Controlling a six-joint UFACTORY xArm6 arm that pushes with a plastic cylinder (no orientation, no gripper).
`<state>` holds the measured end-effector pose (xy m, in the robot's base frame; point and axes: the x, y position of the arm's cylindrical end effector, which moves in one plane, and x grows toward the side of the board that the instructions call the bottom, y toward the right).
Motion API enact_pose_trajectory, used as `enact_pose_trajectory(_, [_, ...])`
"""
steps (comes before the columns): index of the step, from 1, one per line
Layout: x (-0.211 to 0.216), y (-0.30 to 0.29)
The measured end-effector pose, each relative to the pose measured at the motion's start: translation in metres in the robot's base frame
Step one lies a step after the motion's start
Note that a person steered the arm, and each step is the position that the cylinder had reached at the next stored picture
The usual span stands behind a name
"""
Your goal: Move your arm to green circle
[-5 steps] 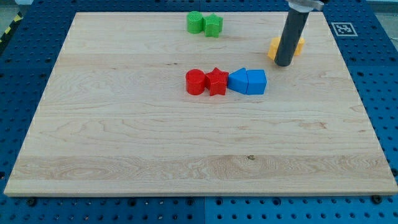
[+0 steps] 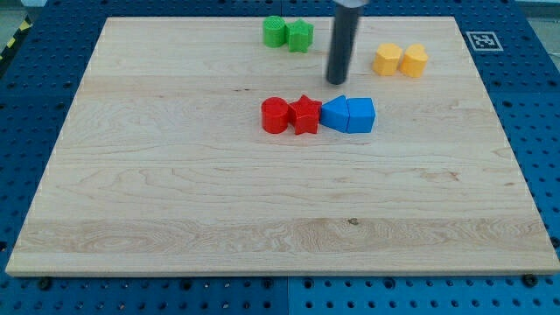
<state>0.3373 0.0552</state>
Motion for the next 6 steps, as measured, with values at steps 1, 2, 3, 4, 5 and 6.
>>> enact_pose_trajectory(1, [-0.019,-0.065])
enact_pose_trajectory(2, [-0.071,-0.129])
enact_pose_trajectory(3, [-0.139,-0.17])
enact_pose_trajectory(4, [-0.145,-0.163])
enact_pose_trajectory(5, [-0.144,-0.109])
enact_pose_trajectory(6, [-0.144,-0.064])
